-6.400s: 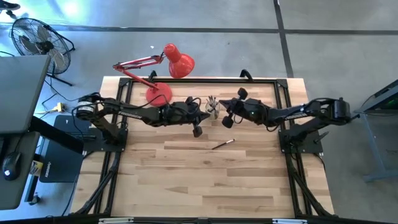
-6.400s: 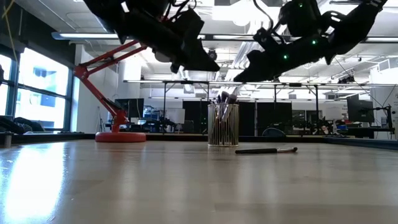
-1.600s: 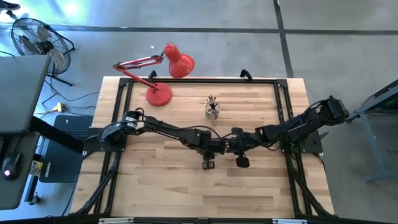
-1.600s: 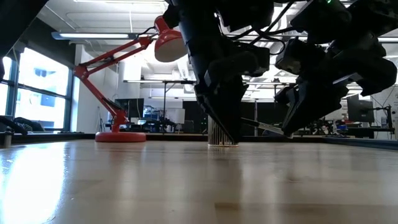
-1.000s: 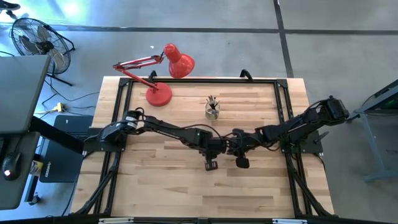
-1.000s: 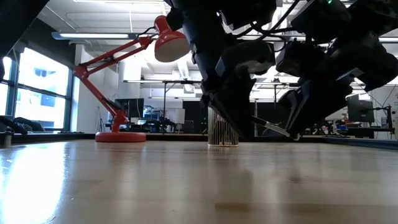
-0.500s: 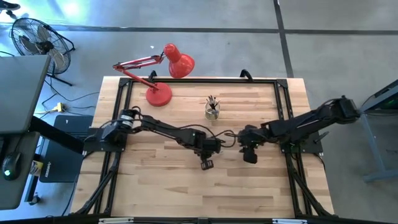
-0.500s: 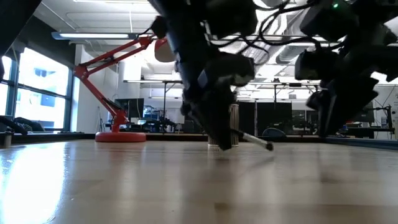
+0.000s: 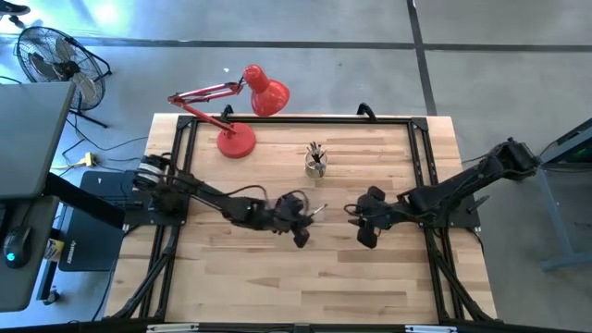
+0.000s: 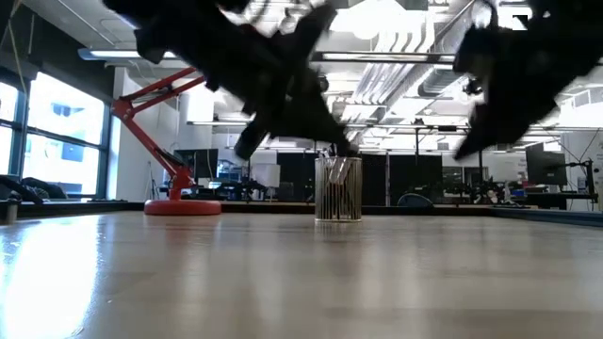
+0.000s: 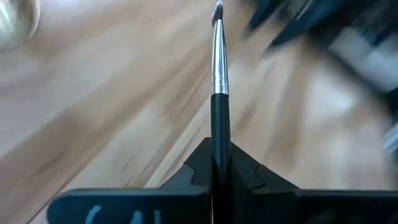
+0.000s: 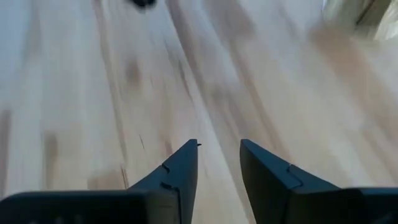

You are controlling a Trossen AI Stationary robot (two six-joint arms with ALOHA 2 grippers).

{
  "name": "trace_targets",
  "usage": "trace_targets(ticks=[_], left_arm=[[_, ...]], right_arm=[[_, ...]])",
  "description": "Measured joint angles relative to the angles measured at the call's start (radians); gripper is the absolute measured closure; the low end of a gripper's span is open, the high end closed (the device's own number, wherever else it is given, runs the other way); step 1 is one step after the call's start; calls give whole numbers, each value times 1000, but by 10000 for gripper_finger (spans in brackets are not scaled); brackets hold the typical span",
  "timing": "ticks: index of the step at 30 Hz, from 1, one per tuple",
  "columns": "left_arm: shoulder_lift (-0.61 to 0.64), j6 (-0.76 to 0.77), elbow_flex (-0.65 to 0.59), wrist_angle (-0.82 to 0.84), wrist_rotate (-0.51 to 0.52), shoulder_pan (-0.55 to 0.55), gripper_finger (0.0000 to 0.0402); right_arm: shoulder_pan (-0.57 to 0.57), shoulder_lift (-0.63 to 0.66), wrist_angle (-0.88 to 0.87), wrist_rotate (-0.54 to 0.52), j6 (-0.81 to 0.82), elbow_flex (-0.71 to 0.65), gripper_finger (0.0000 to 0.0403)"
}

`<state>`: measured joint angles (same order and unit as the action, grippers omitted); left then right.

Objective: Put items in baskets/containers
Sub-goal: Put the makeup brush into the wire bin

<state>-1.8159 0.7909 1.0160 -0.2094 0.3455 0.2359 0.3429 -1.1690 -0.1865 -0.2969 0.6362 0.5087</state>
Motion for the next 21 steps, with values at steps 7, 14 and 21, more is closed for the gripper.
trace_targets(ticks=[7,14,21], left_arm=[[45,1,-34,-278,64,18,394],[57,-137,17,-436,185,19,393],[57,-299,163,-397,262,19,396]], right_arm=[[2,56,366,-73,-100,0,289],[-45,180,479,-73,-59,1,289],[-84,269,575,-74,-88,1,289]])
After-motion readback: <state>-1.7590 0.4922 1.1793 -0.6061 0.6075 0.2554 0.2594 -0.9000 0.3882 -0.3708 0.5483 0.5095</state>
